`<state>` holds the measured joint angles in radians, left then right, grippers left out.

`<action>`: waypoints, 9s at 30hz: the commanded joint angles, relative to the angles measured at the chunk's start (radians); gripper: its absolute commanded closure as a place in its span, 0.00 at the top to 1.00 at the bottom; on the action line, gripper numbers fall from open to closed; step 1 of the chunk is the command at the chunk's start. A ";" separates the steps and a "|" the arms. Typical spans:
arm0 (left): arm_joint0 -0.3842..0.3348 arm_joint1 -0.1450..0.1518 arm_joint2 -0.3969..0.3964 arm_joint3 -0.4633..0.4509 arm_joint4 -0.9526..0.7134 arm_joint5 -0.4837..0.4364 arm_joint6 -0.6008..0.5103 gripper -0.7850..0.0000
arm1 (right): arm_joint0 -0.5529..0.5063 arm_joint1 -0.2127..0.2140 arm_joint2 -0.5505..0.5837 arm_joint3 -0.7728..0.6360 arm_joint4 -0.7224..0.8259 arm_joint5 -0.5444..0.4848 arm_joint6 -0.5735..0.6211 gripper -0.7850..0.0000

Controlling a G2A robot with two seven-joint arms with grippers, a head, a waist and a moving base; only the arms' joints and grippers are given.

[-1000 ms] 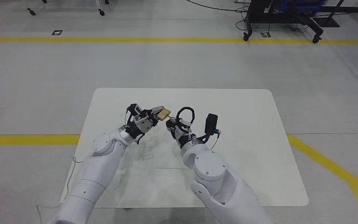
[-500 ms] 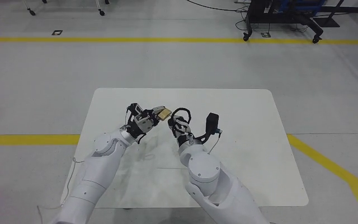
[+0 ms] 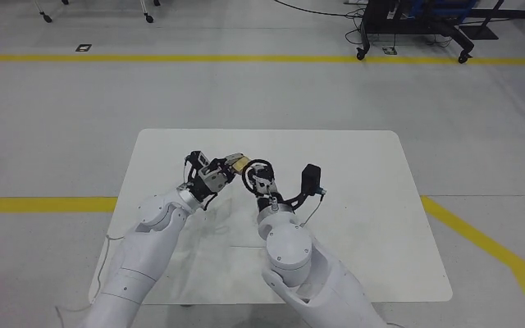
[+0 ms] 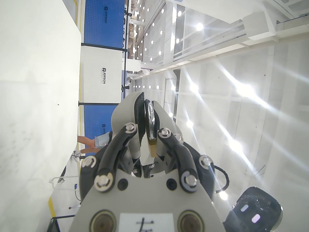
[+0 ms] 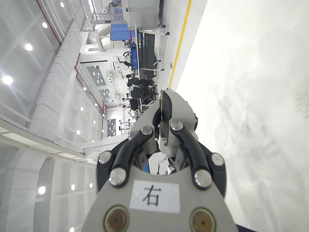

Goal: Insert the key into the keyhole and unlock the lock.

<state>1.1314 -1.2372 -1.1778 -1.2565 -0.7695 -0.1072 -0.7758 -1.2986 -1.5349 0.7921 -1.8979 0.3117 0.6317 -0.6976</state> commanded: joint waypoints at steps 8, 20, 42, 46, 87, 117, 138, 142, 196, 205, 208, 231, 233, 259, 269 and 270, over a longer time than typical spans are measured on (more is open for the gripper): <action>0.016 0.002 -0.028 -0.024 0.008 -0.004 0.041 0.00 | -0.022 -0.005 0.002 -0.011 0.006 -0.041 0.037 0.00; 0.033 -0.006 -0.020 -0.051 -0.022 0.044 0.102 0.00 | -0.001 -0.054 -0.111 0.140 -0.133 -0.181 -0.170 0.00; 0.068 -0.012 -0.024 -0.085 0.008 0.016 0.109 0.00 | -0.006 -0.149 -0.114 0.219 -0.164 -0.221 -0.299 0.00; 0.071 -0.013 -0.025 -0.087 0.014 0.014 0.113 0.00 | -0.005 -0.154 -0.113 0.227 -0.175 -0.216 -0.300 0.00; 0.110 -0.019 -0.036 -0.128 0.094 -0.017 0.147 0.00 | 0.045 -0.176 -0.157 0.294 -0.140 -0.136 -0.372 0.00; 0.059 -0.022 -0.088 -0.049 -0.118 0.219 0.051 0.00 | -0.144 0.004 -0.014 -0.125 -0.109 -0.269 0.297 0.00; 0.037 -0.025 -0.068 -0.006 -0.228 0.383 -0.033 0.00 | -0.194 0.045 0.125 -0.055 -0.252 -0.447 0.473 0.00; 0.036 -0.026 -0.060 -0.012 -0.231 0.392 -0.034 0.00 | -0.159 0.034 0.107 -0.014 -0.250 -0.437 0.442 0.00; 0.099 -0.013 -0.118 -0.117 0.125 -0.220 -0.005 0.00 | -0.136 0.035 0.353 0.062 0.563 -0.193 0.924 0.05; 0.101 -0.012 -0.122 -0.127 0.128 -0.213 -0.001 0.00 | -0.128 0.038 0.337 0.063 0.523 -0.244 0.868 0.11; 0.098 -0.012 -0.123 -0.128 0.131 -0.206 0.005 0.00 | -0.127 0.039 0.324 0.057 0.496 -0.255 0.860 0.33; 0.087 -0.009 -0.126 -0.129 0.165 -0.180 0.009 0.00 | -0.096 0.034 0.269 0.075 0.427 -0.331 0.696 0.07; 0.086 -0.009 -0.127 -0.128 0.166 -0.179 0.009 0.00 | -0.093 0.032 0.263 0.078 0.426 -0.335 0.689 0.00; 0.080 -0.009 -0.126 -0.105 0.210 -0.292 0.003 0.00 | -0.029 0.042 0.399 0.176 0.984 -0.011 0.850 0.00; 0.068 -0.006 -0.140 -0.112 0.246 -0.248 0.055 0.00 | -0.060 0.053 0.412 0.124 0.940 -0.073 0.783 1.00; 0.066 -0.006 -0.141 -0.116 0.255 -0.242 0.059 0.00 | -0.075 0.055 0.419 0.109 0.924 -0.084 0.780 1.00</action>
<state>1.1996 -1.2437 -1.3166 -1.3692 -0.5279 -0.3562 -0.7243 -1.3574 -1.4826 1.2025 -1.7727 1.2532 0.5613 0.0857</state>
